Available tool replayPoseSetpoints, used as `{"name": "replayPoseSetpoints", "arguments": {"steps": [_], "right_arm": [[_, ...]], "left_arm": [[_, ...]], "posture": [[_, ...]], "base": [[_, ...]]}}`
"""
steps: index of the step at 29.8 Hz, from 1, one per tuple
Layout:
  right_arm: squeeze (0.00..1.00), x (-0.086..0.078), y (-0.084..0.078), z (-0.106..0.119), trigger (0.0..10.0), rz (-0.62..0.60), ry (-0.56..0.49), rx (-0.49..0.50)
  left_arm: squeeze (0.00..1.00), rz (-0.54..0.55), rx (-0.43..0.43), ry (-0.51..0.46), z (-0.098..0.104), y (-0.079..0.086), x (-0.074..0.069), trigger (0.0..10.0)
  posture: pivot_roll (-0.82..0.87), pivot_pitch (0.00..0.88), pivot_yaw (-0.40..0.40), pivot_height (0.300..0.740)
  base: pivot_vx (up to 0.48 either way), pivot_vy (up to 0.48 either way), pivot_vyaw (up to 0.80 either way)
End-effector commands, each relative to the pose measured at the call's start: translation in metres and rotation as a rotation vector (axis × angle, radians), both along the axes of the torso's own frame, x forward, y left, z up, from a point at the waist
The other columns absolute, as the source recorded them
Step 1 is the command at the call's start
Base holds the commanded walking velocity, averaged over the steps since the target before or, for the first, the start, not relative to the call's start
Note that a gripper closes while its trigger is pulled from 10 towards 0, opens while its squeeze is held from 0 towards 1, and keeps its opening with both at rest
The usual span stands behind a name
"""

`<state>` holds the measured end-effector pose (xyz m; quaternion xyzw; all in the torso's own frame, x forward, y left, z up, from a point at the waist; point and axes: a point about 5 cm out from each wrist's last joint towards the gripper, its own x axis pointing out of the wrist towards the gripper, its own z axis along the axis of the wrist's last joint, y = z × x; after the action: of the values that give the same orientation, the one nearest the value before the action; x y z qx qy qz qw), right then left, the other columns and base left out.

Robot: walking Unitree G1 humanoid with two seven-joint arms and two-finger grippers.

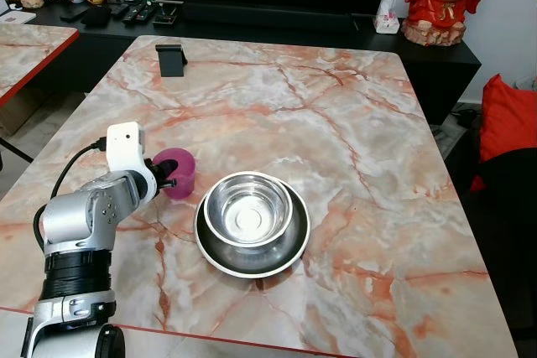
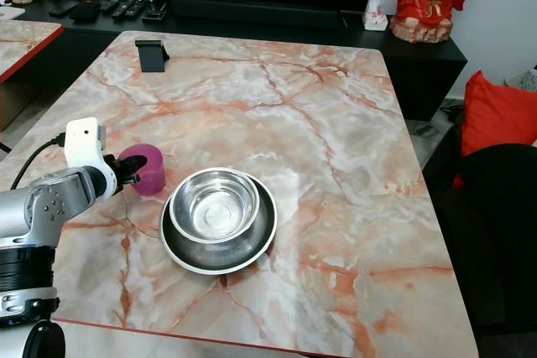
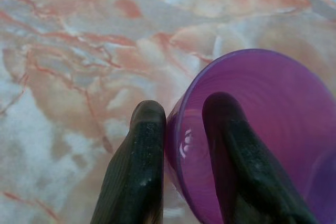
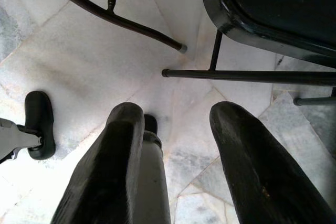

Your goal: Setting the table

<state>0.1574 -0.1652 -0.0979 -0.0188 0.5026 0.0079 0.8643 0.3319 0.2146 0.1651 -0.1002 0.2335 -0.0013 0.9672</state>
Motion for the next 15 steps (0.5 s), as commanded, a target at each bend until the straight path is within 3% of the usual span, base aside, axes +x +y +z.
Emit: {"name": "replayPoseSetpoints", "arguments": {"steps": [1, 15], "right_arm": [[0.0, 0.0, -0.003, 0.0, 10.0, 0.002, 0.006, -0.009], [0.0, 0.001, -0.004, 0.0, 10.0, 0.005, 0.006, -0.011]], "left_arm": [[0.0, 0.021, 0.008, -0.001, -0.001, 0.002, -0.001, 10.0], [0.0, 0.033, 0.018, -0.072, 0.016, 0.002, 0.004, 10.0]], "posture": [[0.02, 0.011, -0.045, 0.74], [0.02, 0.016, -0.047, 0.74]], "base": [[0.0, 0.0, 0.0], [0.0, 0.0, 0.0]]}}
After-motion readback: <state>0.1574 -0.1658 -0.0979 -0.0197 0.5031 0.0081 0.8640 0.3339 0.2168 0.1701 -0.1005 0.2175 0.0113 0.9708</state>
